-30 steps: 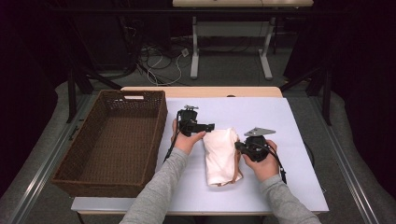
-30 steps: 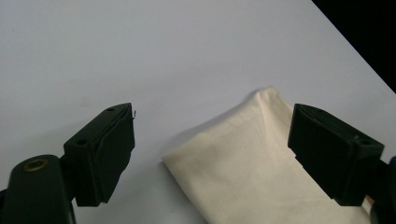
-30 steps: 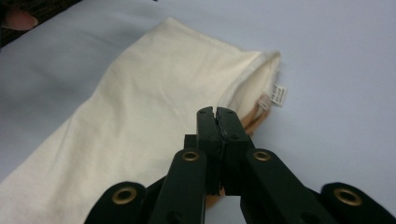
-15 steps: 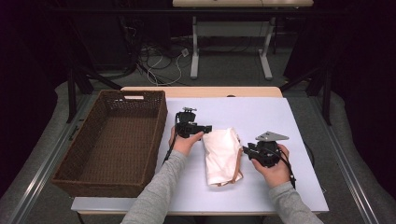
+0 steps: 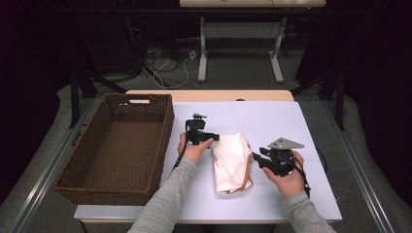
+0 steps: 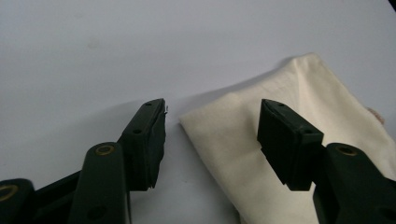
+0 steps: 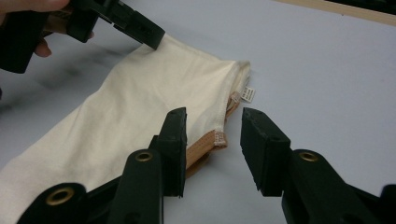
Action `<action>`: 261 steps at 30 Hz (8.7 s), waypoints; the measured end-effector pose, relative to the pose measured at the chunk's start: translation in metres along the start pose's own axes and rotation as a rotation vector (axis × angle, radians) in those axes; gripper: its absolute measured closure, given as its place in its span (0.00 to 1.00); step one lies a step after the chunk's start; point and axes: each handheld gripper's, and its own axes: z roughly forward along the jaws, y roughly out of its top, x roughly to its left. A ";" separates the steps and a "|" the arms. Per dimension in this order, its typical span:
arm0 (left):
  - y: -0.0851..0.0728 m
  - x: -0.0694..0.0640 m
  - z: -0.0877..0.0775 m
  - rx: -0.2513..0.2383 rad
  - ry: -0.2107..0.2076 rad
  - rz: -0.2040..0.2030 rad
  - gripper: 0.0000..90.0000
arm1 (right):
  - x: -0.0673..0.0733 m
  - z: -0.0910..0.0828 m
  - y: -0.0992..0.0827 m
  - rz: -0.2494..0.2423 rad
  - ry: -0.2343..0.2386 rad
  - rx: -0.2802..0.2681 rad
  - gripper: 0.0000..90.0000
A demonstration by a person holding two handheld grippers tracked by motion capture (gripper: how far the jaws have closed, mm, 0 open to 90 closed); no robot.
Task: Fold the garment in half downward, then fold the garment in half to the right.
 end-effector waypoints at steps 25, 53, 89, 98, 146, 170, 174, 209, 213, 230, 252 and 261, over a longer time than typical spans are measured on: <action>0.004 -0.009 0.013 0.068 0.051 -0.002 0.89 | 0.004 0.001 0.002 -0.007 0.038 -0.001 0.62; 0.026 0.004 -0.011 -0.036 0.111 0.009 0.94 | 0.042 0.024 0.008 -0.256 0.180 0.085 0.42; 0.035 0.008 -0.023 -0.091 0.193 0.054 0.94 | 0.078 0.042 0.033 -0.667 0.280 0.165 0.31; 0.034 0.007 -0.023 -0.095 0.190 0.058 0.94 | 0.086 0.042 0.034 -0.843 0.294 0.188 0.44; 0.033 0.004 -0.019 -0.093 0.198 0.068 0.94 | 0.103 0.080 0.014 -1.157 0.357 0.310 0.76; 0.030 0.005 -0.019 -0.092 0.194 0.069 0.94 | 0.106 0.078 0.016 -1.139 0.311 0.317 0.90; 0.030 0.004 -0.020 -0.096 0.194 0.071 0.94 | 0.108 0.073 0.015 -1.169 0.280 0.280 0.90; 0.021 -0.037 -0.065 -0.202 0.039 0.123 0.94 | 0.109 -0.001 0.025 -1.326 -0.041 -0.103 0.90; 0.014 -0.044 -0.075 -0.208 0.024 0.144 0.94 | 0.109 -0.008 0.027 -1.329 -0.043 -0.104 0.90; -0.017 -0.061 -0.123 -0.228 0.035 0.246 0.94 | 0.130 -0.028 0.024 -1.349 -0.014 -0.195 0.90; -0.045 -0.039 -0.196 -0.262 0.116 0.259 0.94 | 0.172 -0.025 0.045 -1.395 0.074 -0.303 0.90; -0.035 -0.011 -0.210 -0.237 0.107 0.203 0.94 | 0.187 -0.010 0.061 -1.404 0.108 -0.330 0.90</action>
